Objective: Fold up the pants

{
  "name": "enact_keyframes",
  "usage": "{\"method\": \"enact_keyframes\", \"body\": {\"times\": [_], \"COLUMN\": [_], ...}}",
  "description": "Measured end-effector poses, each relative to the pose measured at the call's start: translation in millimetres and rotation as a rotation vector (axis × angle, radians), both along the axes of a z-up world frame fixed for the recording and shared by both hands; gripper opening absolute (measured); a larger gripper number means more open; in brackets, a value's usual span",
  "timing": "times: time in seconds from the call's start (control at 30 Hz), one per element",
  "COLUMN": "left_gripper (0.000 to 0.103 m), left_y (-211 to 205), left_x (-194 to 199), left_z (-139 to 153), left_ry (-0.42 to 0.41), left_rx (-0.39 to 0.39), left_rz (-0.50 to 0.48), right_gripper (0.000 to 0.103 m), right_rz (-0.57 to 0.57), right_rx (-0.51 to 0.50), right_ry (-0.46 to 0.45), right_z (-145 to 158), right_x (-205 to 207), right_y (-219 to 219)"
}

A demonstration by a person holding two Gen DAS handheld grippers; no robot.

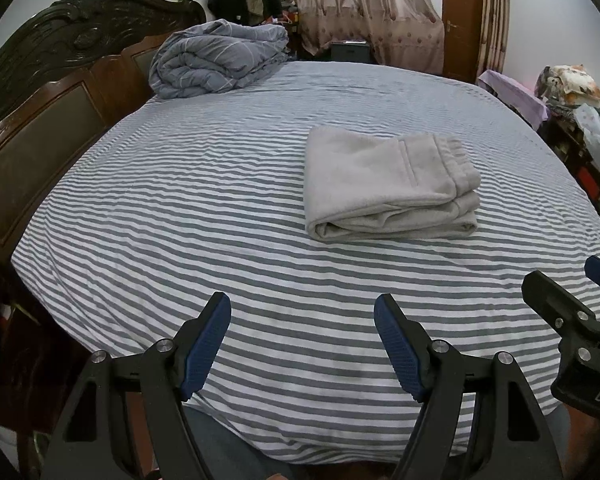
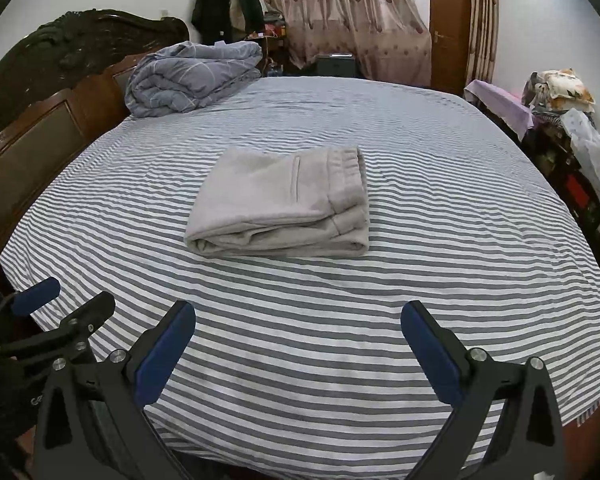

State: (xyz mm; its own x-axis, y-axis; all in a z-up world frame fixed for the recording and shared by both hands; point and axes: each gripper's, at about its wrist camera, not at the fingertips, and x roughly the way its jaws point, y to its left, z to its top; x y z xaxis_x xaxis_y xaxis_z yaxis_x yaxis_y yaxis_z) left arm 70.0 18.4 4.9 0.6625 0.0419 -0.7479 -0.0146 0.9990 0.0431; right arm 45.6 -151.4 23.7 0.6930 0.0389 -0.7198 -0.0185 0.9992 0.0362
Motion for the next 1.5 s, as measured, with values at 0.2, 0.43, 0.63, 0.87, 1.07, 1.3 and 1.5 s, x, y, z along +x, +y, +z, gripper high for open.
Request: {"method": "enact_keyframes", "body": {"times": [0.2, 0.43, 0.63, 0.87, 1.07, 1.3, 1.5], "left_gripper": [0.075, 0.075, 0.075, 0.075, 0.075, 0.075, 0.075], "left_y": [0.8, 0.9, 1.7, 1.7, 1.8, 2.0, 1.5], "left_x": [4.4, 5.5, 5.8, 5.8, 3.8, 3.1, 1.6], "left_z": [-3.6, -5.4, -6.7, -7.2, -9.0, -8.6, -9.2], "left_ry": [0.013, 0.024, 0.033, 0.033, 0.045, 0.046, 0.049], "left_rx": [0.003, -0.003, -0.005, -0.004, -0.004, -0.002, 0.002], "left_rz": [-0.005, -0.012, -0.009, -0.002, 0.003, 0.006, 0.005], "right_gripper": [0.102, 0.102, 0.102, 0.102, 0.102, 0.102, 0.102], "right_rz": [0.001, 0.006, 0.010, 0.011, 0.007, 0.002, 0.008], "right_rx": [-0.003, -0.017, -0.018, -0.018, -0.014, -0.005, 0.000], "right_ry": [0.006, 0.008, 0.007, 0.005, 0.009, 0.012, 0.017], "right_z": [-1.6, -4.4, -4.4, -4.2, -4.6, -3.9, -4.1], "right_x": [1.0, 0.6, -0.7, -0.2, -1.4, -2.9, -2.2], "right_y": [-1.1, 1.3, 2.7, 2.3, 3.8, 1.9, 1.1]}}
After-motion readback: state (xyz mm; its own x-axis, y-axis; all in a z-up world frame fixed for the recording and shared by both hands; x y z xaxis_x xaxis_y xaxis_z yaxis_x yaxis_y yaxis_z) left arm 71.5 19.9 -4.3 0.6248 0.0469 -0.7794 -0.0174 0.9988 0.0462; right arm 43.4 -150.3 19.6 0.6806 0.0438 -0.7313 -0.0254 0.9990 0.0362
